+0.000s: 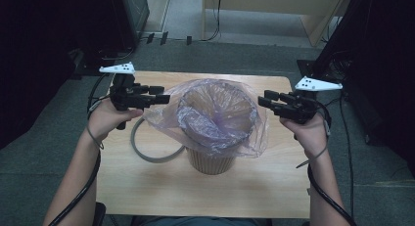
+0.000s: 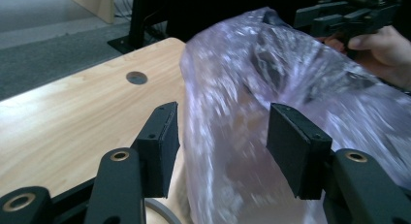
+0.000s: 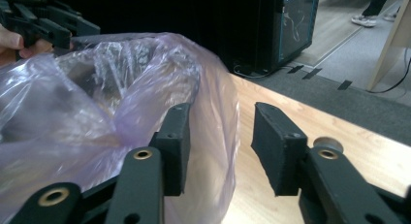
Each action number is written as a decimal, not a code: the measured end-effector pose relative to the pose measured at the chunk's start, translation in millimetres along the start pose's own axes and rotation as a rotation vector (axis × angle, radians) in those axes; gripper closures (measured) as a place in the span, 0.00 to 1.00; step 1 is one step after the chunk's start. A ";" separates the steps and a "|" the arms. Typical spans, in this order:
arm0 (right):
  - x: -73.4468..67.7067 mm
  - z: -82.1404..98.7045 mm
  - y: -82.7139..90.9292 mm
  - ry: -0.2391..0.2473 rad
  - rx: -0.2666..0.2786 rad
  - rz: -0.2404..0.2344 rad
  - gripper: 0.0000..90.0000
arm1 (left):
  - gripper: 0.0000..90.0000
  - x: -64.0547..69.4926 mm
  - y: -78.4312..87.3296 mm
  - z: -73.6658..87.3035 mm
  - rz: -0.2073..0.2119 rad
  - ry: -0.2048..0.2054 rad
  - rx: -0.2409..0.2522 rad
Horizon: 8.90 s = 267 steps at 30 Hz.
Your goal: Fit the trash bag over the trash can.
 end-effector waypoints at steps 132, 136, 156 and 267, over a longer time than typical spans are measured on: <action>-100.4 -67.2 -127.7 0.081 -0.491 -0.199 0.50 | 0.49 33.3 -16.6 5.7 0.160 -0.018 -0.106; -96.5 -57.9 -139.8 0.090 -0.533 -0.173 0.59 | 0.49 33.7 -17.5 5.4 0.159 -0.019 -0.109; -87.9 -37.7 -182.9 0.051 -0.604 -0.145 0.33 | 0.49 31.9 -16.1 6.0 0.163 -0.011 -0.106; -69.9 -70.6 -78.0 0.153 -0.468 -0.134 0.27 | 0.42 -0.1 41.0 11.3 -0.057 -0.006 0.031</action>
Point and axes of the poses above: each handheld gripper's, and its own axes: y roughly backward along the jaws, z roughly out of its underside, x roughly to its right, the point moved 1 cm from there along -y, roughly forward along the jaws, and after that the axes turned 3 degrees about -x, right-handed, at the moved point
